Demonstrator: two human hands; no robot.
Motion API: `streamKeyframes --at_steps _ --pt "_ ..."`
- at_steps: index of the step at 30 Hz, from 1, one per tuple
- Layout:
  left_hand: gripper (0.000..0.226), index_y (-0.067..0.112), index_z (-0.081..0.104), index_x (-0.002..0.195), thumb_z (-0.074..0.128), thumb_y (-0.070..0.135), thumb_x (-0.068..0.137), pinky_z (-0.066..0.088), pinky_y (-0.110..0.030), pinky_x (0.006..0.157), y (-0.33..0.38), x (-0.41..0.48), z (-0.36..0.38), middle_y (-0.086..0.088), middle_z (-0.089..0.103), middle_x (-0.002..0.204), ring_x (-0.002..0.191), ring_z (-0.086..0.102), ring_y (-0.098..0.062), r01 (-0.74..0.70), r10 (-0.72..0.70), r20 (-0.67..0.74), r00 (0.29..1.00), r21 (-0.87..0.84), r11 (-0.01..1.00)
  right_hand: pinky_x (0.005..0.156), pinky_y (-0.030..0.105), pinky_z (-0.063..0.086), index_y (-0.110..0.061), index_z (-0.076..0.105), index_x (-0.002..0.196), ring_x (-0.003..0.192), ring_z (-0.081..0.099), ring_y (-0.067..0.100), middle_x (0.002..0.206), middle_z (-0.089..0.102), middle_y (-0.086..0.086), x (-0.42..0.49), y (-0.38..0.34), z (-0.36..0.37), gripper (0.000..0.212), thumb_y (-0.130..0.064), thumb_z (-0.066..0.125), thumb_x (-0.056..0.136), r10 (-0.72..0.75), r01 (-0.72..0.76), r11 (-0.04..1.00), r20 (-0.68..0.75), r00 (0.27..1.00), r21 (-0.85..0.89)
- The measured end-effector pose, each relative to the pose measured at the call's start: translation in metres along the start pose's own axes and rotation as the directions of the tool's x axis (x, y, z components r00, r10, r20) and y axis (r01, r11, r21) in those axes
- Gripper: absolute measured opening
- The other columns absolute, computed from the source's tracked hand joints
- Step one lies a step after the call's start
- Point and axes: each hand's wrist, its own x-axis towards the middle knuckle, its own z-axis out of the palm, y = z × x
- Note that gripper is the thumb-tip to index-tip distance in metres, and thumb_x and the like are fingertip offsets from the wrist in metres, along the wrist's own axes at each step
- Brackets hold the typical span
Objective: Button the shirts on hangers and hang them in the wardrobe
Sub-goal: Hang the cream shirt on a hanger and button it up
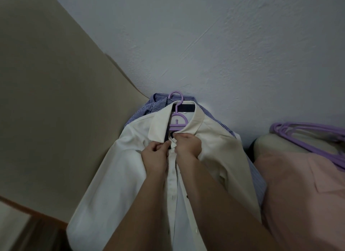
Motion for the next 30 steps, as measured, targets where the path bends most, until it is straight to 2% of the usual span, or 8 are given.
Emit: streamKeyframes --at_steps 5,9,15,18,23,25,28,30 --pt "0.027 -0.012 0.063 0.076 0.080 0.009 0.083 0.044 -0.025 0.055 0.003 -0.003 0.002 -0.010 0.056 0.058 0.054 0.047 -0.012 -0.019 0.019 -0.010 1.000 -0.026 0.999 0.073 0.047 0.060 -0.022 0.070 0.060 0.072 0.072 0.032 0.072 0.075 0.005 0.004 -0.004 0.010 0.019 -0.030 0.086 0.064 0.040 -0.040 0.996 -0.007 0.999 -0.076" --pt "0.028 -0.010 0.063 0.071 0.076 0.009 0.086 0.042 -0.029 0.059 0.003 -0.002 0.000 -0.010 0.055 0.057 0.057 0.047 -0.016 -0.001 0.001 -0.001 1.000 -0.079 0.997 0.072 0.046 0.060 -0.019 0.073 0.063 0.072 0.072 0.033 0.071 0.074 0.004 0.004 -0.001 0.010 0.017 -0.032 0.083 0.065 0.010 -0.010 0.996 -0.002 1.000 -0.091" --pt "0.023 -0.011 0.067 0.076 0.075 0.007 0.087 0.048 -0.032 0.069 0.004 -0.004 -0.005 -0.019 0.063 0.068 0.066 0.055 -0.021 0.028 -0.022 0.036 0.999 -0.158 0.987 0.073 0.039 0.058 -0.020 0.074 0.071 0.069 0.069 0.024 0.065 0.072 0.000 -0.012 0.003 -0.008 0.014 -0.033 0.074 0.077 -0.214 0.235 0.949 0.116 0.970 -0.210" --pt "0.015 -0.001 0.074 0.073 0.078 0.009 0.084 0.048 -0.034 0.072 0.005 -0.004 -0.003 -0.016 0.066 0.069 0.068 0.057 -0.020 0.031 -0.022 0.062 0.998 -0.161 0.987 0.075 0.037 0.057 -0.019 0.073 0.075 0.073 0.070 0.018 0.070 0.073 -0.003 -0.013 0.005 -0.017 0.013 -0.031 0.072 0.080 -0.268 0.329 0.890 0.220 0.938 -0.317" --pt "0.009 0.008 0.080 0.074 0.079 0.008 0.083 0.052 -0.038 0.080 0.010 -0.009 -0.004 -0.019 0.071 0.079 0.076 0.063 -0.024 0.065 -0.044 0.111 0.993 -0.198 0.978 0.070 0.042 0.060 -0.021 0.071 0.066 0.064 0.068 0.022 0.065 0.071 -0.002 -0.009 -0.006 -0.028 0.013 -0.028 0.074 0.076 -0.213 0.317 0.890 0.316 0.925 -0.327" --pt "0.010 0.001 0.077 0.077 0.074 0.007 0.085 0.053 -0.039 0.080 0.012 -0.010 -0.005 -0.024 0.069 0.081 0.077 0.063 -0.027 0.115 -0.090 0.115 0.989 -0.234 0.966 0.063 0.039 0.059 -0.020 0.067 0.059 0.053 0.061 0.019 0.059 0.068 0.000 -0.008 -0.016 -0.033 0.021 -0.019 0.077 0.078 -0.162 0.283 0.908 0.363 0.917 -0.309" --pt "0.012 -0.006 0.072 0.083 0.065 0.003 0.083 0.053 -0.039 0.079 0.013 -0.010 -0.008 -0.024 0.066 0.080 0.080 0.061 -0.030 0.203 -0.172 0.137 0.976 -0.266 0.942 0.048 0.028 0.043 -0.012 0.065 0.063 0.042 0.050 0.017 0.058 0.060 0.008 -0.006 -0.032 -0.042 0.022 -0.008 0.076 0.081 -0.050 0.208 0.927 0.447 0.893 -0.311" --pt "0.013 -0.009 0.071 0.085 0.066 0.002 0.082 0.052 -0.038 0.079 0.013 -0.011 -0.010 -0.024 0.067 0.082 0.079 0.062 -0.029 0.189 -0.155 0.160 0.975 -0.231 0.954 0.045 0.024 0.036 -0.005 0.066 0.071 0.039 0.046 0.017 0.058 0.056 0.012 -0.004 -0.042 -0.047 0.015 -0.004 0.074 0.083 0.027 0.150 0.935 0.487 0.873 -0.321"
